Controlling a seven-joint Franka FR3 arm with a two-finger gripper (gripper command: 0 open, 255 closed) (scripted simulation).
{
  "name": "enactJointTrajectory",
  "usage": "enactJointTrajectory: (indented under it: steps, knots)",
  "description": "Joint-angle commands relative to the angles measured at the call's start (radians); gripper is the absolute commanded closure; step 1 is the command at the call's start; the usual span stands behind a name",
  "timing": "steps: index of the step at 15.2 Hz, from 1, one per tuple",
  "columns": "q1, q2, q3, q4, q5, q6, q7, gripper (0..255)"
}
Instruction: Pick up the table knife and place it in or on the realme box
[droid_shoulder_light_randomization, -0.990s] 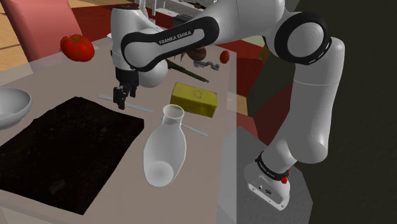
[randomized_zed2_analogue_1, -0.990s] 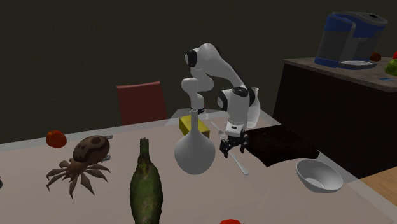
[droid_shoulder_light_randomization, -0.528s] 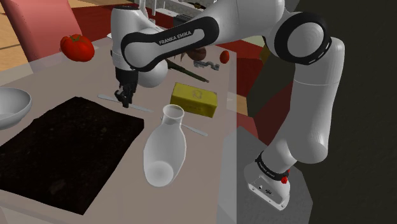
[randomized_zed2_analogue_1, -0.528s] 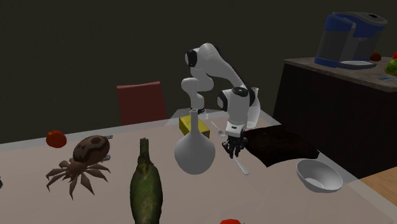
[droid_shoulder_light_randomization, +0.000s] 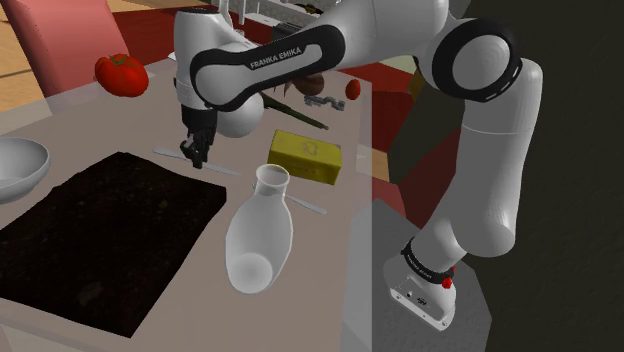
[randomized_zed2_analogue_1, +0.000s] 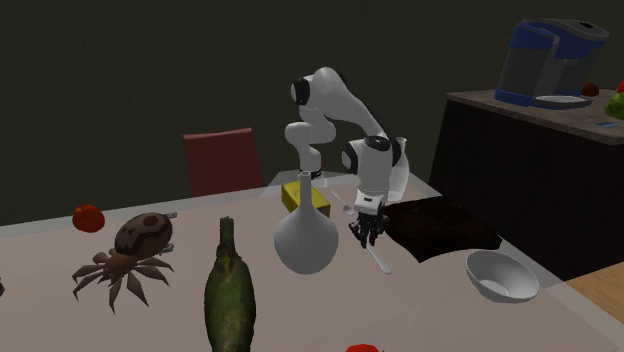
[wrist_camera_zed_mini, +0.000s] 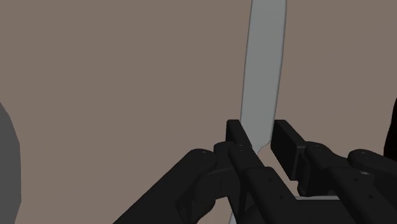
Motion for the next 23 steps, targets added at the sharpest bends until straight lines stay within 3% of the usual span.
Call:
enactJointTrajectory:
  steps: [1,23]
  knots:
    - [-0.001,-0.009,0.001,0.008,0.003,-0.016,-0.002,255]
    - [-0.003,-0.090,0.013,0.190,0.027,-0.277,-0.014,255]
